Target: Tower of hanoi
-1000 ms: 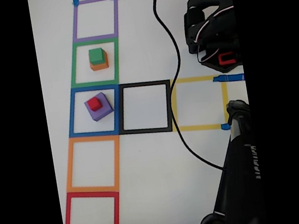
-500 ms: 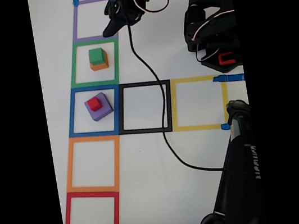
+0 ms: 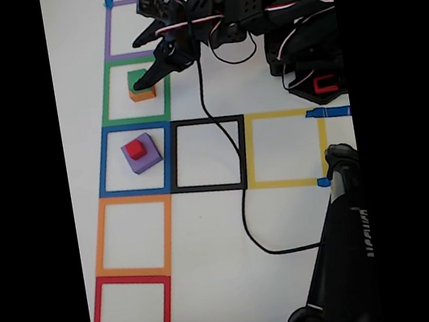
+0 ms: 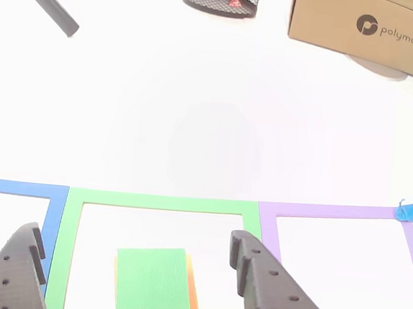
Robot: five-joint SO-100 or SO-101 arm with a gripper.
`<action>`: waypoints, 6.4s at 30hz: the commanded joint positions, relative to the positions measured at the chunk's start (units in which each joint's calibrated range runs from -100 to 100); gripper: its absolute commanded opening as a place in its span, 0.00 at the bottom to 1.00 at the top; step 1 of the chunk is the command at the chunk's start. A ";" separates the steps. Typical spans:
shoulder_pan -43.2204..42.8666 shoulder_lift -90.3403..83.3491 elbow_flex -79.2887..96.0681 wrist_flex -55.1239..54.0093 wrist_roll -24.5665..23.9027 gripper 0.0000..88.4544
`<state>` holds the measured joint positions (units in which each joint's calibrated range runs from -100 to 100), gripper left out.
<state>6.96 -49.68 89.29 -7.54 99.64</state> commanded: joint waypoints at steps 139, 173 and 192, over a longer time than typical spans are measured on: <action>8.09 6.28 -93.11 99.68 0.36 0.01; 30.72 19.45 -16.56 5.11 0.36 0.01; 26.02 54.73 -14.01 -39.35 0.36 0.01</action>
<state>33.65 2.07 76.18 -41.23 99.64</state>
